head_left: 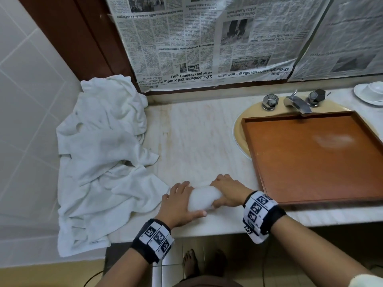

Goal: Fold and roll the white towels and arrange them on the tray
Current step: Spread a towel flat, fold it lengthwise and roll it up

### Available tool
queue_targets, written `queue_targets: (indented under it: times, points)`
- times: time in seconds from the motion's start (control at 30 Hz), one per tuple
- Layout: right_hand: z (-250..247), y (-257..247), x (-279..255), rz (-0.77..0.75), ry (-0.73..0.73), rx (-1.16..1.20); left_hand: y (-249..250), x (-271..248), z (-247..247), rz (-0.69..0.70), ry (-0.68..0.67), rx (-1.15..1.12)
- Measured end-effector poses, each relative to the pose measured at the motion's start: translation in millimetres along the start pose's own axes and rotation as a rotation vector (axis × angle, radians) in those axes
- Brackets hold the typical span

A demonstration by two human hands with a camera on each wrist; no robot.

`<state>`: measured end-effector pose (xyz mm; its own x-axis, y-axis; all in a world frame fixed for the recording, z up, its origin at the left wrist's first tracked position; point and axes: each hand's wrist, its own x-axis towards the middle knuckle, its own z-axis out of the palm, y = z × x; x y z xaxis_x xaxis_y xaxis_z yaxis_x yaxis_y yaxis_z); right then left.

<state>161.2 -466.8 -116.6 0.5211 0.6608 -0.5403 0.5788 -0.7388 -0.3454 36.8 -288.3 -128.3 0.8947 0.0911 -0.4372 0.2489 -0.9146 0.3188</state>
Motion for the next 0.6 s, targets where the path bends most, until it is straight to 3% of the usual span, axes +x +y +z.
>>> queue_targets:
  times: [0.13,0.33,0.47,0.6]
  points:
    - [-8,1,7,0.05,-0.141,0.057,-1,12,-13,-0.008,-0.099,-0.024]
    - [-3,7,-3,0.136,-0.141,0.281,3,31,-29,-0.028,-0.294,0.015]
    - [4,5,-19,0.144,-0.216,0.21,13,30,-27,0.024,-0.391,0.087]
    - [11,3,-35,0.138,-0.211,0.205,23,27,-26,0.113,-0.374,0.099]
